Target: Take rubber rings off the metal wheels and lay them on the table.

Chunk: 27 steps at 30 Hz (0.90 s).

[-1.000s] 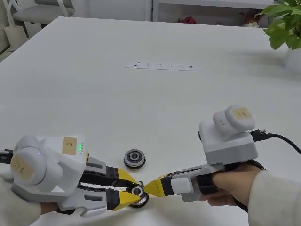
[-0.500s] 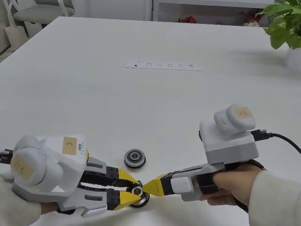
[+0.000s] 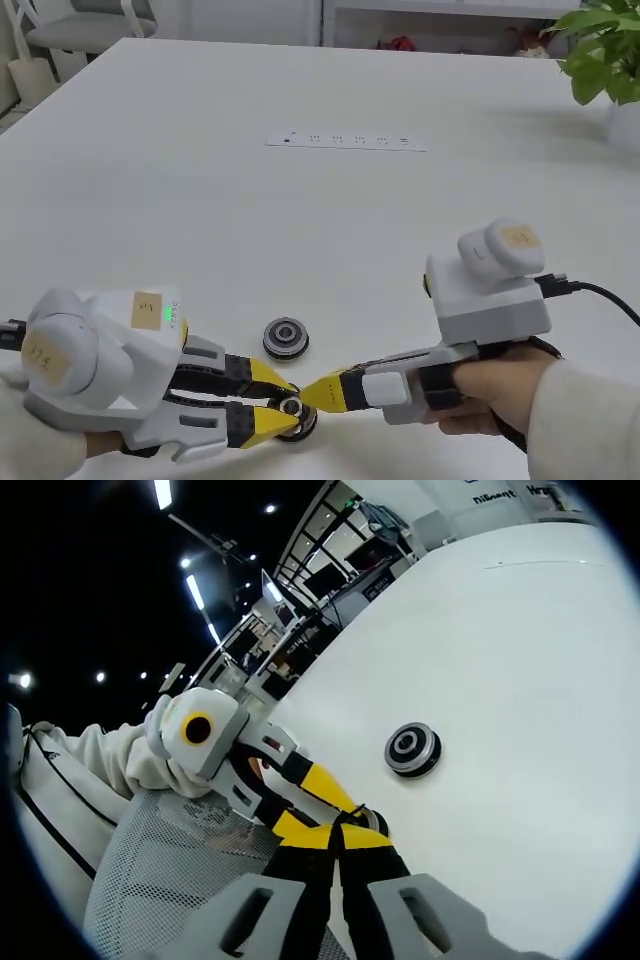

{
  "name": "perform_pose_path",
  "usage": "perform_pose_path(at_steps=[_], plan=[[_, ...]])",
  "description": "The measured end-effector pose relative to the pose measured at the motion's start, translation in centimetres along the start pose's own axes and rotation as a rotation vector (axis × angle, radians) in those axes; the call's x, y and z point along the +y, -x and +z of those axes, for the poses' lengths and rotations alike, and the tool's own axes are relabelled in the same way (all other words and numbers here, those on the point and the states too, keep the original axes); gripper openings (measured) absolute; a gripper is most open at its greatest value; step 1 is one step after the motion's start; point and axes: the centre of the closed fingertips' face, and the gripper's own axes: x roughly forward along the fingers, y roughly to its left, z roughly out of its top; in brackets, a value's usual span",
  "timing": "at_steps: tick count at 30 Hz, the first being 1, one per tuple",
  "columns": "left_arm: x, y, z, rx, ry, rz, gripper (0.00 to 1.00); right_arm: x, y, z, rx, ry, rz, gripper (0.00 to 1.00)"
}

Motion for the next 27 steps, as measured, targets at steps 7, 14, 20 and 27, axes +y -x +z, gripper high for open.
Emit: perform_pose_path(at_steps=[7, 14, 20, 27], plan=[[-0.01, -0.02, 0.01, 0.013, -0.005, 0.005, 0.14, 0.04, 0.04, 0.08, -0.006, 0.001, 0.005, 0.00], [0.02, -0.03, 0.07, 0.027, 0.021, 0.006, 0.14, -0.75, 0.16, -0.28, 0.001, -0.012, -0.018, 0.00], [0.01, 0.06, 0.02, 0.056, 0.032, 0.001, 0.14, -0.77, 0.15, -0.45, 0.013, -0.005, -0.024, 0.00], [-0.19, 0.44, 0.33, 0.065, 0.010, -0.007, 0.15, -0.67, 0.26, -0.40, 0.016, 0.002, -0.023, 0.00]])
